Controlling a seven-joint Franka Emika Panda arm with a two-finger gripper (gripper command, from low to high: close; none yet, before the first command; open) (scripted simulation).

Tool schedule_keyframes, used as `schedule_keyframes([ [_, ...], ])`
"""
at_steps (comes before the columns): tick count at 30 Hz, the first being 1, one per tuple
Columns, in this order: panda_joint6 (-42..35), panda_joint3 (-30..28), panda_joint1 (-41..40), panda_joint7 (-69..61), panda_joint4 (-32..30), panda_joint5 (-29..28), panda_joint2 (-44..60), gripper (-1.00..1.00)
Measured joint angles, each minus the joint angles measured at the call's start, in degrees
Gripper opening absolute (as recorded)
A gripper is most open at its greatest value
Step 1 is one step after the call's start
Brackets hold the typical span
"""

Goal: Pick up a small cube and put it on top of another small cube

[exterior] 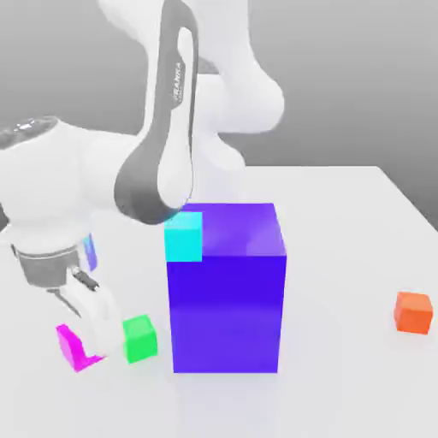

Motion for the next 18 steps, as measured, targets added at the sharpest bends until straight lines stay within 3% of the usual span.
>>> schedule_keyframes([
  [9, 3.4, 3.6, -4.9, 30.2, -15.6, -15.4, -13.0, -1.00],
  [15, 14.2, 4.4, -4.3, 28.1, -15.8, -11.0, -2.3, -1.00],
  [16, 15.4, 4.9, -4.6, 27.3, -15.8, -9.9, -0.9, 1.00],
  [18, 15.4, 4.9, -4.6, 27.3, -15.8, -9.9, -0.9, 1.00],
])
